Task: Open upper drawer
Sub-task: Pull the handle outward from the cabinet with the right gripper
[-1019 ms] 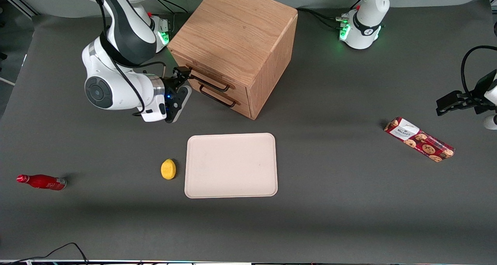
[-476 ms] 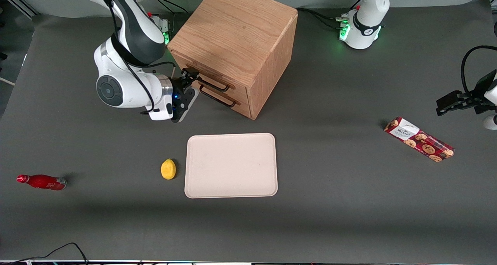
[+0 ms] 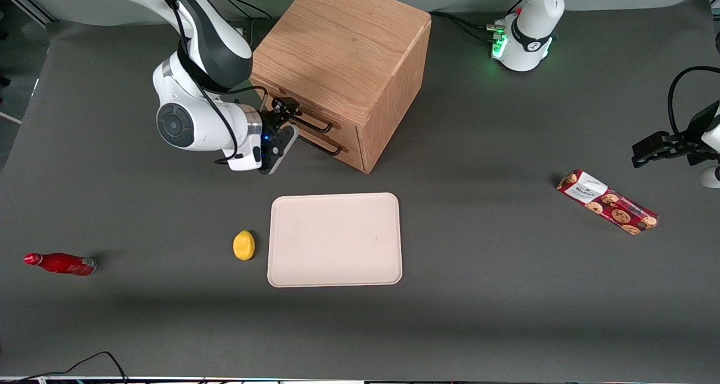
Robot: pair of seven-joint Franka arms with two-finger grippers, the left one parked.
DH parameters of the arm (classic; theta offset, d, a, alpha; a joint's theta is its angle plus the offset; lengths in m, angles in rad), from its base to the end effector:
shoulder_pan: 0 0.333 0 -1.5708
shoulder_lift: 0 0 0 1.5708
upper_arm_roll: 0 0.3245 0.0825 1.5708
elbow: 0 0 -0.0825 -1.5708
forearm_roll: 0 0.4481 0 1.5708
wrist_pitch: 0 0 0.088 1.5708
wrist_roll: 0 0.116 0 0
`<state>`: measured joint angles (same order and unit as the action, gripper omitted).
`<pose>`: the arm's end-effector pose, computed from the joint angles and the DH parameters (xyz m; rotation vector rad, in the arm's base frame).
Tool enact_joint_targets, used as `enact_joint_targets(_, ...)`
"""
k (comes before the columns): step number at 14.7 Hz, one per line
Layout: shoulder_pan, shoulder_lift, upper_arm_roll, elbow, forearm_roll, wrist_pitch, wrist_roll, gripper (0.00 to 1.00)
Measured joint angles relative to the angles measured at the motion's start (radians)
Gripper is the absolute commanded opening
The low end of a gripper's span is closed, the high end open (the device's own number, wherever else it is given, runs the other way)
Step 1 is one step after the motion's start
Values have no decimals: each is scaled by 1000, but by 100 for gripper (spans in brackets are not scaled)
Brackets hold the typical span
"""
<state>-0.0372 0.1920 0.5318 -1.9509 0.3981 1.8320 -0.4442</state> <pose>0.5292 0.3174 0.3504 -2.4544 -1.0139 0.4070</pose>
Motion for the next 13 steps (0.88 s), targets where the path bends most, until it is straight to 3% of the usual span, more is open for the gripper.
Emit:
enact_joint_targets(6, 4, 2, 1, -26, -2, 45, 0, 100)
enact_joint_targets(13, -6, 63, -46, 39, -59, 76, 0, 100)
